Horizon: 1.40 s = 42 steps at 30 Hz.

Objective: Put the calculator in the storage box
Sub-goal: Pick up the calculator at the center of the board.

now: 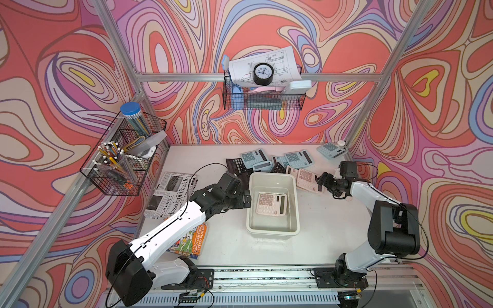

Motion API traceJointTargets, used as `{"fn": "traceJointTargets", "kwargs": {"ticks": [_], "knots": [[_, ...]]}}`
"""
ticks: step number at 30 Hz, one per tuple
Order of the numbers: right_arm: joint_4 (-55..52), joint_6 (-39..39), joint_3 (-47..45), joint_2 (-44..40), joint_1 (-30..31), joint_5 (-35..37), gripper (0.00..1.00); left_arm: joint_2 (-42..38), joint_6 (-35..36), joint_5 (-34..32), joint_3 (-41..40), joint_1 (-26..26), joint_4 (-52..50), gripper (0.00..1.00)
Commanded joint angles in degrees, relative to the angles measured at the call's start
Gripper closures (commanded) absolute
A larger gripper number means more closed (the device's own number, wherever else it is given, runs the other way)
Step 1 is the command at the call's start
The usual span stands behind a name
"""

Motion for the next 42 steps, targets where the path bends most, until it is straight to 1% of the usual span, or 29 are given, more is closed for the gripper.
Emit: {"fn": "traceJointTargets", "kwargs": {"ticks": [1,3,5,11,17,22,28,32,34,38,41,42], "knots": [[3.70,-1.04,-1.41,2.60,-1.88,-4.69,0.20,-0.26,1.62,2.83,-0.27,2.23,2.62,0.01],[4.14,-1.03,-1.45,4.25,-2.34,-6.37,0.22,1.04,2.78,5.64,1.26,3.67,2.03,0.01],[3.76,-1.44,-1.44,5.46,-2.35,-7.06,0.24,1.66,3.89,6.53,2.14,4.07,1.01,0.01],[6.38,0.58,-3.60,5.99,-2.36,-10.60,0.24,-0.58,3.80,9.62,-1.38,4.56,3.95,0.01],[11.06,4.12,-4.69,9.84,-2.36,-14.75,0.26,-3.41,3.85,10.54,-2.86,5.22,2.92,0.01],[12.92,5.38,-4.88,11.67,-2.35,-16.14,0.27,-6.50,3.91,10.64,-5.24,7.50,2.83,0.01],[14.17,6.25,-5.22,11.89,-2.36,-17.22,0.29,-5.96,4.20,12.50,-6.33,9.51,2.92,0.01],[14.61,6.37,-6.69,9.90,-2.35,-17.40,0.34,-5.23,4.12,13.00,-6.15,9.87,2.98,0.01],[13.99,5.95,-7.14,8.47,-2.39,-17.36,0.38,-4.98,3.92,13.04,-6.14,9.83,3.10,0.01],[12.73,5.28,-7.94,4.05,-2.35,-16.81,0.45,-4.44,3.42,13.35,-6.15,9.96,3.55,0.01],[12.87,5.43,-8.74,1.76,-2.35,-17.11,0.54,-4.14,2.96,13.39,-6.15,9.92,3.54,0.01],[13.10,5.64,-9.00,1.30,-2.38,-17.38,0.59,-4.02,2.89,13.39,-6.20,9.96,3.55,0.01]]}}
